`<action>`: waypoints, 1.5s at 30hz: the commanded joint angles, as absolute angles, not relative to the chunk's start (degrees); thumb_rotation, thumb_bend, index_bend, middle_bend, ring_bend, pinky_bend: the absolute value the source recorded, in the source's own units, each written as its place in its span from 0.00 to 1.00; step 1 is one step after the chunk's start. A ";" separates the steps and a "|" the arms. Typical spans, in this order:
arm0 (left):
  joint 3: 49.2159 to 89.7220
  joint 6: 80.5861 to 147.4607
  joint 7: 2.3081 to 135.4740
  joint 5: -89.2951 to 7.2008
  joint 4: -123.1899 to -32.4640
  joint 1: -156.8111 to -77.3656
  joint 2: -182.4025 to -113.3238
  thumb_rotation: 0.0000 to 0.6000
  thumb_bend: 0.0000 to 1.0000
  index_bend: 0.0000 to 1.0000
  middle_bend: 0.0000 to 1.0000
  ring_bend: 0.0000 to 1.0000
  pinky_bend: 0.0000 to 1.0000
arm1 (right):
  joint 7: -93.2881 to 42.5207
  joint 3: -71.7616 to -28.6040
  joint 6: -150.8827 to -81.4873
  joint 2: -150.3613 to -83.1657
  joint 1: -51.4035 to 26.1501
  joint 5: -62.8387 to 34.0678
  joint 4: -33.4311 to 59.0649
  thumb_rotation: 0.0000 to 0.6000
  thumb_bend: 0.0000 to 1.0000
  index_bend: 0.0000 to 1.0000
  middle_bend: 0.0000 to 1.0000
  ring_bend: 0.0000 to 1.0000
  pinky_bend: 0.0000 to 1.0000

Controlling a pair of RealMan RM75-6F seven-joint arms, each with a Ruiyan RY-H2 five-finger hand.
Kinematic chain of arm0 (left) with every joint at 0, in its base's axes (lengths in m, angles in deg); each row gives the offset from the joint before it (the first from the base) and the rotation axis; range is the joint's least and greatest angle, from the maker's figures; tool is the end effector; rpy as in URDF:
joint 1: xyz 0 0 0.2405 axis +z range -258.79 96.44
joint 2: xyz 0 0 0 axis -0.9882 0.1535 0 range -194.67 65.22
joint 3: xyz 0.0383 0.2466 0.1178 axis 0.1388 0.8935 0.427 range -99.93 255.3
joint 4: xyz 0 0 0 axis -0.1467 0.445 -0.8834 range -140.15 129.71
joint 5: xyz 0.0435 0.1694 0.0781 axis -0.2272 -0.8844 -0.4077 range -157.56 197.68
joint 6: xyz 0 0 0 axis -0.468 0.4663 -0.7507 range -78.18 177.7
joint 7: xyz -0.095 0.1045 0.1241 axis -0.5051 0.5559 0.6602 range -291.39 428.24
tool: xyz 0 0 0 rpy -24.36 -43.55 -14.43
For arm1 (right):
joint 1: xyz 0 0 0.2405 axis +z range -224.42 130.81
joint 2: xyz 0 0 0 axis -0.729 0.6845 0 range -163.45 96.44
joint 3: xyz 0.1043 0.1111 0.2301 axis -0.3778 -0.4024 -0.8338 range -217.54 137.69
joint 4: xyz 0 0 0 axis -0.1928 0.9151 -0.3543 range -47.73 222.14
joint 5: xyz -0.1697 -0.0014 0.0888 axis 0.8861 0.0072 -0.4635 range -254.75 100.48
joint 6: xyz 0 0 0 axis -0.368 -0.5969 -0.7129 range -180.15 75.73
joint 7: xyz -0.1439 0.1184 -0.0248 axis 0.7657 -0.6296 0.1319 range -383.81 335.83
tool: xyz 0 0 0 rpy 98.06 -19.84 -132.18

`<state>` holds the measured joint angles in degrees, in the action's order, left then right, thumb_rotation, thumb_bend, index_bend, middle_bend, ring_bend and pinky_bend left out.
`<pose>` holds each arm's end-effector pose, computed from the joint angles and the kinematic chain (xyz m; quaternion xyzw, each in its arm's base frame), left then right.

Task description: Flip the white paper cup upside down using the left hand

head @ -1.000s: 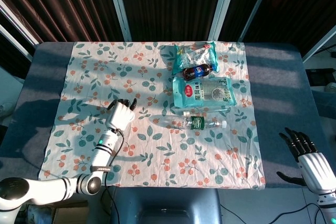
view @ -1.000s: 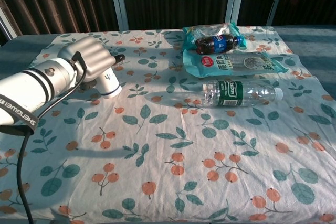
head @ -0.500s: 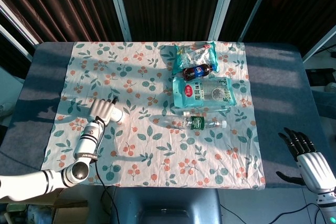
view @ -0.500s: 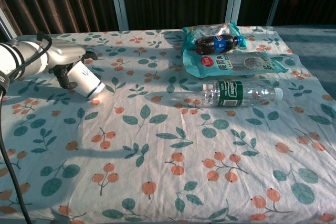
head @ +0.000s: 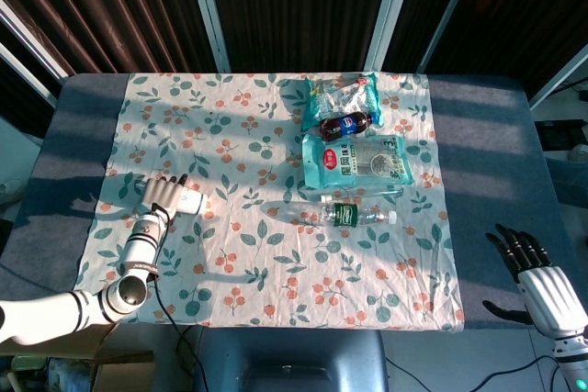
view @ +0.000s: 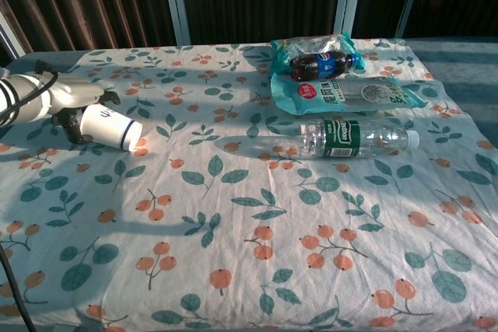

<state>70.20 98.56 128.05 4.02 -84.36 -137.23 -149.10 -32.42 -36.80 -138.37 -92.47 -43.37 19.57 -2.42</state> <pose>-0.2127 0.4519 0.0112 -0.7571 -0.3528 -0.0795 0.5441 -0.3182 -0.1943 0.1888 0.6553 -0.3906 0.3833 0.5207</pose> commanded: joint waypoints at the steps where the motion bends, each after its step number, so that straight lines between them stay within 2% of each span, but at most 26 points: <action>1: 71.44 98.82 128.37 5.12 -83.92 -137.88 -149.00 1.00 0.42 0.00 0.10 0.13 0.48 | -32.41 -36.78 -138.28 -92.45 -43.33 19.56 -2.44 1.00 0.06 0.00 0.00 0.00 0.18; 5: 73.36 100.01 129.47 6.38 -83.18 -138.66 -149.34 1.00 0.41 0.00 0.02 0.05 0.42 | -32.32 -36.69 -138.08 -92.38 -43.25 19.61 -2.49 1.00 0.06 0.00 0.00 0.00 0.18; 10: 74.92 100.89 130.63 8.09 -82.86 -139.39 -149.67 1.00 0.42 0.00 0.00 0.00 0.38 | -32.19 -36.57 -137.75 -92.26 -43.12 19.66 -2.60 1.00 0.06 0.00 0.00 0.00 0.18; 15: 75.91 103.35 131.67 7.62 -83.35 -140.18 -149.87 1.00 0.43 0.00 0.00 0.00 0.33 | -32.07 -36.47 -137.38 -92.12 -42.98 19.61 -2.72 1.00 0.06 0.00 0.00 0.00 0.18; 24: 77.84 112.27 132.87 -3.89 -85.53 -140.09 -152.00 1.00 0.43 0.00 0.00 0.00 0.26 | -32.03 -36.32 -136.80 -91.80 -42.76 19.52 -3.02 1.00 0.06 0.00 0.00 0.00 0.18; 31: 77.63 113.10 137.42 -2.18 -85.70 -140.99 -154.67 1.00 0.43 0.00 0.00 0.00 0.25 | -32.61 -36.21 -137.14 -91.58 -42.84 19.76 -2.91 1.00 0.06 0.00 0.00 0.00 0.18; 45: 75.96 113.71 141.31 -2.58 -77.40 -141.91 -161.23 1.00 0.42 0.00 0.00 0.00 0.26 | -33.56 -36.00 -137.99 -91.47 -43.15 20.24 -2.36 1.00 0.06 0.00 0.00 0.00 0.18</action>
